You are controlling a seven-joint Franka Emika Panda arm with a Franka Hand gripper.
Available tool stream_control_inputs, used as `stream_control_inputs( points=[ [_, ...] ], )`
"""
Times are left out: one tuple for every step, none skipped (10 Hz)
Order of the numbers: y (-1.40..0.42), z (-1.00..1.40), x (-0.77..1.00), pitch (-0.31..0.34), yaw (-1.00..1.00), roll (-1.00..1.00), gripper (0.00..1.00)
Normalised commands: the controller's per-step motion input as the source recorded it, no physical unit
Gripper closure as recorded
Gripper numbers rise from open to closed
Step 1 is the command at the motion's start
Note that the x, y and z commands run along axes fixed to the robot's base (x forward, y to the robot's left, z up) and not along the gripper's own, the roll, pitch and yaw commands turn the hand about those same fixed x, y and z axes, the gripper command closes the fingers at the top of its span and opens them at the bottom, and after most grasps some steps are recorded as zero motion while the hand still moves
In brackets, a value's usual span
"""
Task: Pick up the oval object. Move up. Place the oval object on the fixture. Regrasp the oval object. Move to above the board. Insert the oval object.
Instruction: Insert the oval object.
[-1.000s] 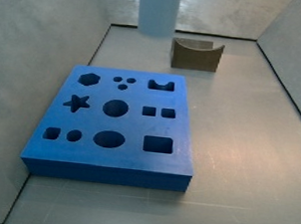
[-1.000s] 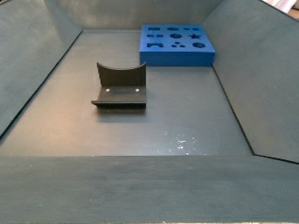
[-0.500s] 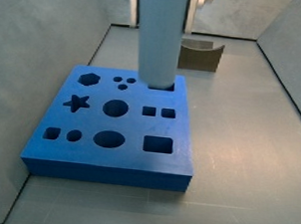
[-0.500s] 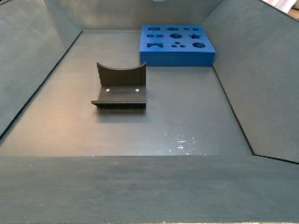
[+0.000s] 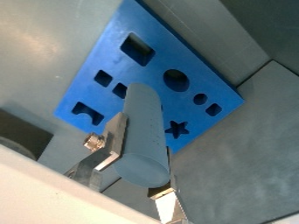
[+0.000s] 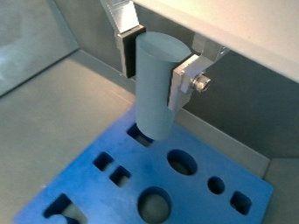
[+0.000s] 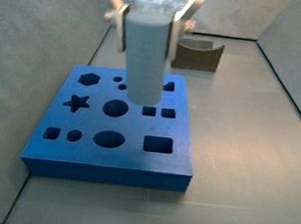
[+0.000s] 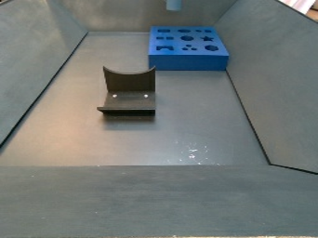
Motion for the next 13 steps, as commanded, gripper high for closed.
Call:
stream_control_inputs(
  points=[
    [-0.07,-0.65,-0.44,-0.171,-0.09,0.08,1.0],
    [-0.1,-0.67,-0.41,-0.169,-0.09,0.08,1.0],
    [-0.13,-0.62,-0.34,-0.164,-0.09,0.09,1.0],
    [-0.11,-0.48,-0.13,-0.149,-0.01,0.06,1.0],
    [0.0,0.0,0.0,0.0,0.0,0.01,1.0],
    [0.0,-0.07,0.14,0.02,0.0,0.03,1.0],
    [-0.02,-0.32,0.2,0.0,0.0,0.0,1.0],
    [0.0,-0.46,0.14,-0.046,0.0,0.0,1.0],
    [-0.08,-0.5,0.0,-0.126,0.03,0.0,1.0],
    [-0.1,-0.51,0.0,-0.131,0.04,0.0,1.0],
    [-0.1,-0.42,0.0,-0.104,0.03,0.0,1.0],
    [-0.02,0.0,0.0,0.0,0.0,0.0,1.0],
    [0.0,-0.09,0.0,0.0,0.0,0.0,1.0]
  ],
)
